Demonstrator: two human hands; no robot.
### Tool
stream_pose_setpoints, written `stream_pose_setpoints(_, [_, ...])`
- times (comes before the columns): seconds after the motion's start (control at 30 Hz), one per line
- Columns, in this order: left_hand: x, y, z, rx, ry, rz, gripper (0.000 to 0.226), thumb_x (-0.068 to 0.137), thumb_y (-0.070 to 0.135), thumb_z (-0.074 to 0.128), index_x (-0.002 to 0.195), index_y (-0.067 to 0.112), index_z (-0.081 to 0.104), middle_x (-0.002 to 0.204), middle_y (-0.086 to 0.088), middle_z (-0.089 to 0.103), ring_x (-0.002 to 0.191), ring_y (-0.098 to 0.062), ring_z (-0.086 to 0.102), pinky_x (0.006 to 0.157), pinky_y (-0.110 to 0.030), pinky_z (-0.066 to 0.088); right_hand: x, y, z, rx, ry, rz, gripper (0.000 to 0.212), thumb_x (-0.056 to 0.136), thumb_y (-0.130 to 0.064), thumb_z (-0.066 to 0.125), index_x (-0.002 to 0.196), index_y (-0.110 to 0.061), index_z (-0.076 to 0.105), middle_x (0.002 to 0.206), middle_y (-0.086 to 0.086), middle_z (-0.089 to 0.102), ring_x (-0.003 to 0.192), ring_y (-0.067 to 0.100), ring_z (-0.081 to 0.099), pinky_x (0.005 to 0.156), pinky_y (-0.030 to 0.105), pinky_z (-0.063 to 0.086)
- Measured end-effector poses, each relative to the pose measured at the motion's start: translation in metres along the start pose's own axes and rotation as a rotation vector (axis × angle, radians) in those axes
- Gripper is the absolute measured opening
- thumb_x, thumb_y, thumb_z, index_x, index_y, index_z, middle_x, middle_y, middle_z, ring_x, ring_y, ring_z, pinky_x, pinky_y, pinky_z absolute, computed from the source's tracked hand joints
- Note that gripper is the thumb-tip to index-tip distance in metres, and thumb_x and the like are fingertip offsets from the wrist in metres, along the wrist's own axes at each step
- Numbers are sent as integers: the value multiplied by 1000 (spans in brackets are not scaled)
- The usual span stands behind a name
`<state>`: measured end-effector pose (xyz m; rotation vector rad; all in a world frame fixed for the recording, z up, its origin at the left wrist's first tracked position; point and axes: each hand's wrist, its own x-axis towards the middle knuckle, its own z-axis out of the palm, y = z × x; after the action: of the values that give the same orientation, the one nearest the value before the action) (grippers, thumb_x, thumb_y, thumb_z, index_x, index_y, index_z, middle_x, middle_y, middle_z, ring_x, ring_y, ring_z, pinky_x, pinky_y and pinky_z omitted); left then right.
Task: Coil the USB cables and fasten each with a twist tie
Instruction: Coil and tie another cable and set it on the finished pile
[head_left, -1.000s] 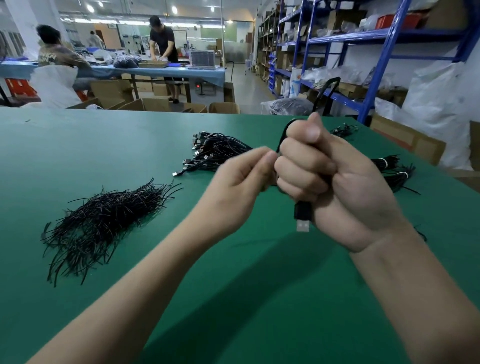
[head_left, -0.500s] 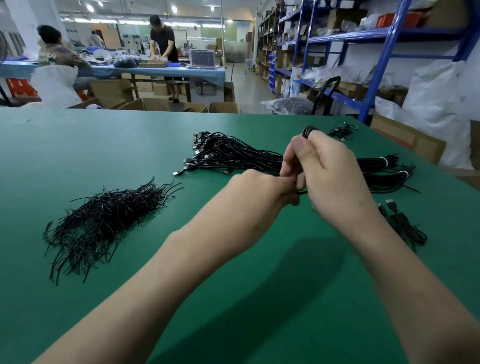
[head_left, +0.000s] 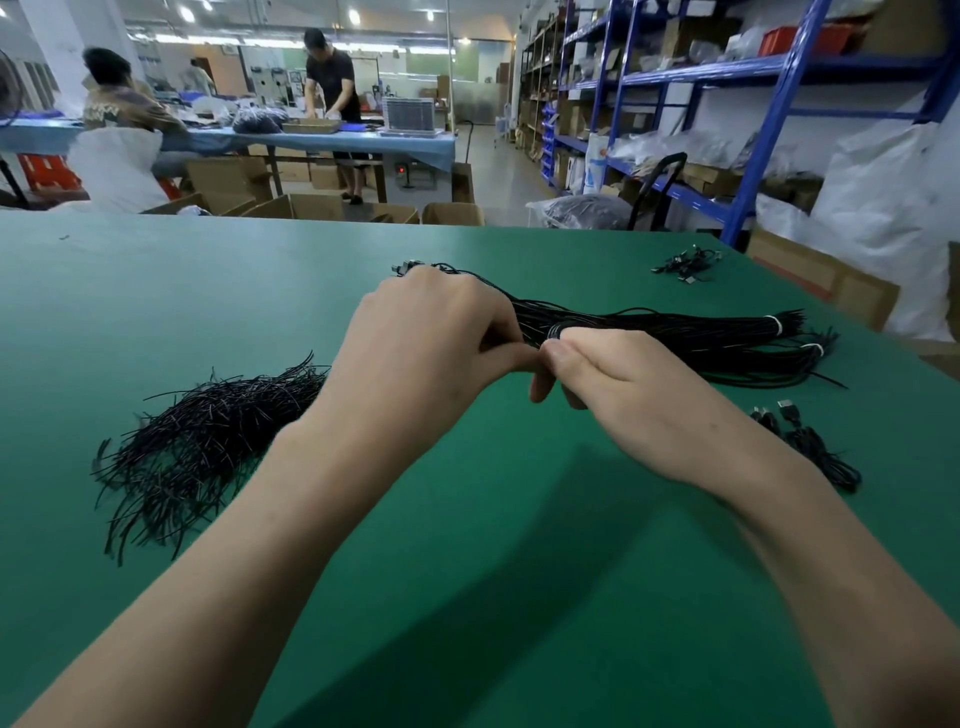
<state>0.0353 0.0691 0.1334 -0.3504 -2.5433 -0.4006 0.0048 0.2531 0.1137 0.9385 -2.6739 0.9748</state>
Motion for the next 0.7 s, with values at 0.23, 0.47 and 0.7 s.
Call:
stream_pose_setpoints(0.23, [2, -17, -1, -51, -120, 310, 29, 92, 30, 72, 121, 33, 74, 105, 11, 73, 96, -10, 66, 80, -41, 53, 1, 2, 4, 165, -297, 84, 29, 106, -24, 44, 88, -21, 66, 71, -6, 47, 62, 10, 43, 62, 30, 38])
stream_pose_setpoints(0.47, [4, -28, 4, -135, -84, 372, 18, 92, 40, 70, 104, 32, 79, 91, 15, 72, 80, -3, 63, 69, -38, 53, -3, 7, -4, 357, -401, 81, 30, 108, -17, 39, 92, -9, 63, 66, -2, 41, 63, 16, 39, 62, 36, 34])
stream_pose_setpoints(0.7, [1, -29, 14, -148, -146, 341, 27, 93, 47, 63, 104, 27, 76, 94, 17, 62, 84, -1, 61, 76, -35, 52, 0, 7, -7, 97, -303, 72, 29, 106, -23, 46, 85, -19, 66, 66, -6, 58, 62, 11, 58, 65, 26, 49])
